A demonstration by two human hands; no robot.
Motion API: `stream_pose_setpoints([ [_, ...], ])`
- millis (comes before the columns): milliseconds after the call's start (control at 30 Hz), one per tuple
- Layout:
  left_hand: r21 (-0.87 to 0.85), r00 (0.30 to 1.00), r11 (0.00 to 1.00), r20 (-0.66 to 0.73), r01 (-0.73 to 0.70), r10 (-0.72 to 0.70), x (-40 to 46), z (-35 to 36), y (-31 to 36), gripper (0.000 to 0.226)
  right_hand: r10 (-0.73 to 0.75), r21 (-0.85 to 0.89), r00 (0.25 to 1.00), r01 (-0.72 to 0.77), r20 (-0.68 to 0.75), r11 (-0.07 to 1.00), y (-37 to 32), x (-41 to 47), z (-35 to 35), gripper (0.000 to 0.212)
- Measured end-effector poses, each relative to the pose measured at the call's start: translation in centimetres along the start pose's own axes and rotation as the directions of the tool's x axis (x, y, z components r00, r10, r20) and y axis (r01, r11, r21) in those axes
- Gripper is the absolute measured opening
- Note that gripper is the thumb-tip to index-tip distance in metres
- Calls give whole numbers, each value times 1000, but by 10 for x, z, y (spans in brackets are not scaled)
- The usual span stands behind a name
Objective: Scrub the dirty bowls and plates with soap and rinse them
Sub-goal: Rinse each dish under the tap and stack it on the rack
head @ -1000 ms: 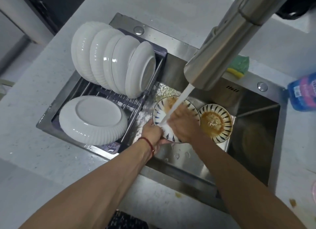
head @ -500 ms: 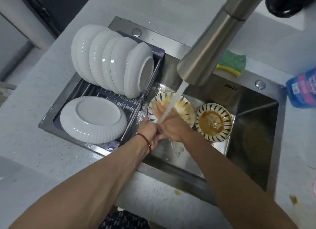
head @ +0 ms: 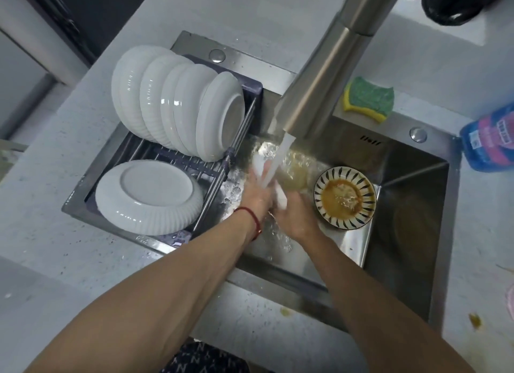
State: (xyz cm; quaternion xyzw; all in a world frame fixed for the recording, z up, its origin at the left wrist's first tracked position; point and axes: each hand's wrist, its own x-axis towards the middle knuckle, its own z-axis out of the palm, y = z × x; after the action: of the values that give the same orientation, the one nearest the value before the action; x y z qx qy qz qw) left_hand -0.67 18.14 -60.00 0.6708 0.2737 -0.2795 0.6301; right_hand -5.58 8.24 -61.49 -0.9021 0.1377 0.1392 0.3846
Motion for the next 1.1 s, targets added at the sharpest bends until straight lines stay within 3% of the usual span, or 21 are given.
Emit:
stream_pose_setpoints([
  [33,64,999,997,26,-48,46,-1,5,0,61,125,190,991,-131,42,973,-9,1,0,11],
  [100,144,994,984,33,-104,100,3,6,-8,60,286,438,952,-305,112,845,-14,6,-1,19],
  [200,209,998,978,-61,3,10,21,-11,-20,54,372,624,911,-397,178,673,-9,9,-10,36],
  [267,115,978,977,-126,182,-167,27,-22,-28,71,400,699,872,-472,282,536,-3,10,-20,33],
  [333,-124,951,946,-40,301,-307,36,-32,-40,84,425,717,818,-556,386,420,5,17,-27,30],
  [367,-231,934,906,37,354,-355,32,-36,-39,74,439,705,798,-585,412,401,13,23,-28,32],
  [467,-357,920,849,110,391,-377,22,-42,-31,33,500,666,784,-598,368,447,23,43,-20,69],
  [500,-379,919,839,104,391,-381,19,-41,-28,29,538,628,785,-592,306,505,22,49,-15,80],
  [533,-420,918,821,92,388,-387,18,-40,-28,35,553,547,802,-573,225,610,15,51,-8,79],
  [600,-500,919,790,29,355,-394,23,-37,-29,60,507,182,860,-509,60,842,-3,50,9,66],
  [667,-551,921,767,7,328,-389,48,-35,-46,79,332,-112,943,-329,14,938,-25,32,33,70],
  [767,-539,927,793,-57,285,-371,59,-33,-54,79,235,-131,970,-226,55,965,-29,13,57,79],
  [833,-564,919,790,-131,240,-373,22,-36,-25,74,319,-37,947,-318,22,947,-19,27,47,84],
  [900,-543,898,804,-190,241,-398,7,-33,-22,69,428,-8,902,-428,52,904,-13,43,36,60],
  [933,-570,909,786,-155,238,-388,-1,-33,-21,70,425,-29,902,-424,75,905,-12,47,35,54],
  [1000,-598,918,767,-126,232,-376,-7,-33,-16,74,359,-89,927,-351,108,932,-20,40,37,57],
  [1100,-469,929,855,-164,222,-331,-16,-27,-20,60,275,-49,940,-271,201,961,-11,34,33,51],
])
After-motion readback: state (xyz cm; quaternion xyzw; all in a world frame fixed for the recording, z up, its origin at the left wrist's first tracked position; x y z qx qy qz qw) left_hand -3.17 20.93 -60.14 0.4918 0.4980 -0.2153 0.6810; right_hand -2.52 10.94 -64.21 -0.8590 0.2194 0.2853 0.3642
